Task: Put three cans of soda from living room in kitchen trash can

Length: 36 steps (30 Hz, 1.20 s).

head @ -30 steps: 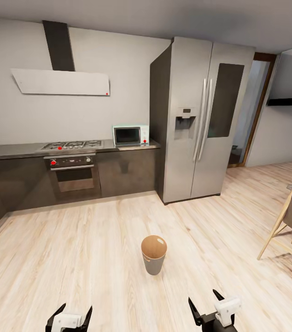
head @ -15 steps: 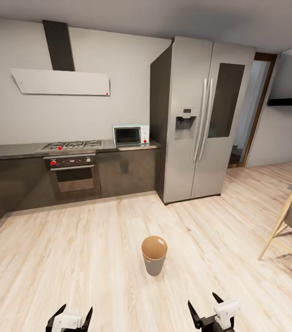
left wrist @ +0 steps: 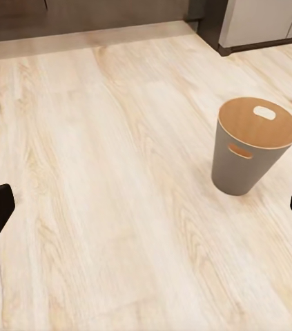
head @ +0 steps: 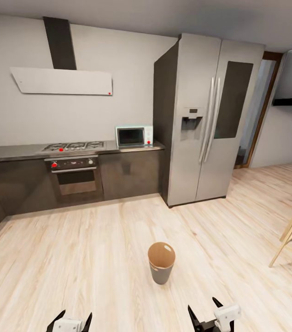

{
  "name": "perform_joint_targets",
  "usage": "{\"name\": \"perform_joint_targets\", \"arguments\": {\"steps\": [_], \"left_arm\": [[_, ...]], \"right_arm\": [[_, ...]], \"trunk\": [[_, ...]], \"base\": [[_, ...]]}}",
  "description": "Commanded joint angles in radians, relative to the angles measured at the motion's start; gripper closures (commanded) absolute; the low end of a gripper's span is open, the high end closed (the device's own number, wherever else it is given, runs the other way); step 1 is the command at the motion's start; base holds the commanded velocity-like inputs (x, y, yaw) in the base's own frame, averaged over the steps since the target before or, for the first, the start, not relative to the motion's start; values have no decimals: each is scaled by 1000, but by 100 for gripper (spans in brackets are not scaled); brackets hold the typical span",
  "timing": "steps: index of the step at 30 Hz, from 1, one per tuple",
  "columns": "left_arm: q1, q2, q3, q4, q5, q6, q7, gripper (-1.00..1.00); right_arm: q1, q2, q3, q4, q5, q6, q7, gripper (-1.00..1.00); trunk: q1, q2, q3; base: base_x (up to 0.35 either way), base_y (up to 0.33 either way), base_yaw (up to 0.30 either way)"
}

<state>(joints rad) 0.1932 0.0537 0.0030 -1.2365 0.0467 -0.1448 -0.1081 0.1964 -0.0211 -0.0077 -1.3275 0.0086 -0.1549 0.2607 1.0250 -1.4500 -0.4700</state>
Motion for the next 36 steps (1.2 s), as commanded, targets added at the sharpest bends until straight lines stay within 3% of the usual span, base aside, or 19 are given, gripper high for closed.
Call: {"name": "perform_joint_targets", "arguments": {"steps": [1, 14, 36], "left_arm": [[0, 0, 0, 0, 0, 0, 0, -100], [-1, 0, 1, 9, 0, 0, 2, -100], [-1, -2, -1, 13, -4, 2, 2, -100]], "right_arm": [[0, 0, 0, 0, 0, 0, 0, -100], [0, 3, 1, 2, 0, 0, 0, -100], [-2, -2, 1, 20, 1, 1, 0, -100]], "trunk": [[0, 0, 0], [0, 0, -1], [0, 0, -31]], "base": [[64, 64, 0], [45, 33, 0], [234, 189, 0]]}}
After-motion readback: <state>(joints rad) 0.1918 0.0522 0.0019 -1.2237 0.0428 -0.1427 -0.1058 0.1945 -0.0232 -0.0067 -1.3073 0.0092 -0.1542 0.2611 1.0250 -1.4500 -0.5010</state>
